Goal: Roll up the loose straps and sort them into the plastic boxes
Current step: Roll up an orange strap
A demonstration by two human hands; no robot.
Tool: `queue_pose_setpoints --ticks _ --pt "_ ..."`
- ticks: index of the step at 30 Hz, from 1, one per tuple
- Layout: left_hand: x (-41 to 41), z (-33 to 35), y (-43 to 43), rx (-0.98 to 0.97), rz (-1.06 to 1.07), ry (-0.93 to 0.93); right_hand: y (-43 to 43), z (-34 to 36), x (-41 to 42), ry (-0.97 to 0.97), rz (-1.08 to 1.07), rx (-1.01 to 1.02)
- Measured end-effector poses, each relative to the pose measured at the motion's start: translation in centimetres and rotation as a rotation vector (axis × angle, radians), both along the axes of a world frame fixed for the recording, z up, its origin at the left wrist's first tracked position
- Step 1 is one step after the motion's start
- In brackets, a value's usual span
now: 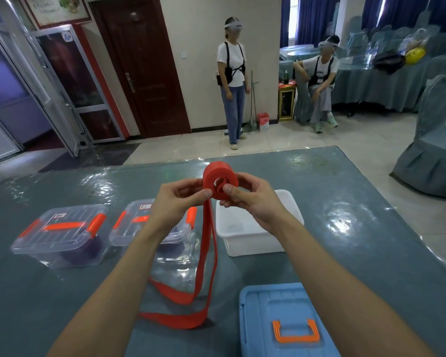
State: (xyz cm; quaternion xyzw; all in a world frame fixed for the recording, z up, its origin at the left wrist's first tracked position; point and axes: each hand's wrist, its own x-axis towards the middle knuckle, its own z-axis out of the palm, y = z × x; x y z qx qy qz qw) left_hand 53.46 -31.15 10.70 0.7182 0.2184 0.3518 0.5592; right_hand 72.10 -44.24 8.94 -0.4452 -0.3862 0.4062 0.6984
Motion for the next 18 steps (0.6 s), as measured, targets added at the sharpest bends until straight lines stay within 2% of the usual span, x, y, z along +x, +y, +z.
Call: queue_pose_setpoints --ticks 4,6,9,11,13,16,18 --pt "-0.2 -0.6 0.4 -0.020 -0.022 -0.005 0.2 -0.7 -0.5 0.012 0.035 0.007" --pt "-0.5 -0.4 1.0 0.040 -0.035 0.037 -0.1 -0.6 -0.1 -0.069 0.074 -0.037" --pt "-1.2 0.8 1.9 0.175 -0.088 0.191 -0.4 0.9 1.5 -0.429 0.076 -0.193" --pt "-0.9 2.0 2.3 0.334 -0.137 0.351 -0.4 2.2 2.2 -0.664 0.066 -0.300" --pt "-0.2 3.3 2.3 0.503 -0.173 0.476 -0.1 3.3 2.3 -0.800 0.120 -0.354" --pt "0.5 4.9 2.5 0.605 -0.198 0.505 0.3 3.7 2.1 -0.795 0.139 -0.312" --pt "0.6 5.3 2.8 0.514 -0.219 0.418 0.3 3.4 2.4 -0.660 0.089 -0.218"
